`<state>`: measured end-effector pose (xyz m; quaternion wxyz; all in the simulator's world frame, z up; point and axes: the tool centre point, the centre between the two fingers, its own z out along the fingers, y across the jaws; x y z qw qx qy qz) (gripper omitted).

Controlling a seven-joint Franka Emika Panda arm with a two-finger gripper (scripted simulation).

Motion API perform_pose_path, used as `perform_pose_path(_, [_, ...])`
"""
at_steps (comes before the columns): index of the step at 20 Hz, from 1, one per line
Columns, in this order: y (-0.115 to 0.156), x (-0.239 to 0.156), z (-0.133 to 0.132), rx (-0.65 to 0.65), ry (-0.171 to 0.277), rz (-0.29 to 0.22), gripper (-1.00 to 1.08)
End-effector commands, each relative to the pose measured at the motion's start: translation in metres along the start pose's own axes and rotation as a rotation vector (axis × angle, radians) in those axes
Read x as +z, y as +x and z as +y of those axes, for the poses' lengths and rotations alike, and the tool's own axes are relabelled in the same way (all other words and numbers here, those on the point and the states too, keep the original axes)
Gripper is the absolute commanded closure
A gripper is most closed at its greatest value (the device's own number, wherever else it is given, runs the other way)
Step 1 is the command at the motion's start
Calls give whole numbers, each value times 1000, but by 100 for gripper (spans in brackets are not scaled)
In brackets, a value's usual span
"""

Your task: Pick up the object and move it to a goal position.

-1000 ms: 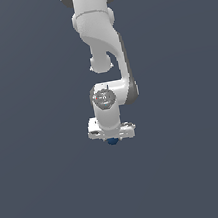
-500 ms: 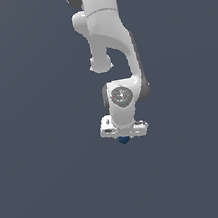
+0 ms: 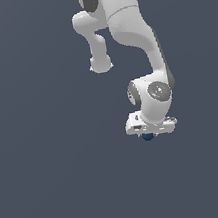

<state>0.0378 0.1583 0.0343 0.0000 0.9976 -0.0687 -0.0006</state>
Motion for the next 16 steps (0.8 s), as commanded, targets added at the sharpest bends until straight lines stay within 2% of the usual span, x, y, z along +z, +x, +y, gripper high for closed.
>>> perform_pose_path(1, [-1,-1,-27,1,0,1,108])
perform_pose_path(8, [-2,-2,-75,1,0,1,108])
perform_pose_path(16, [-1,-2,-90,1,0,1,108])
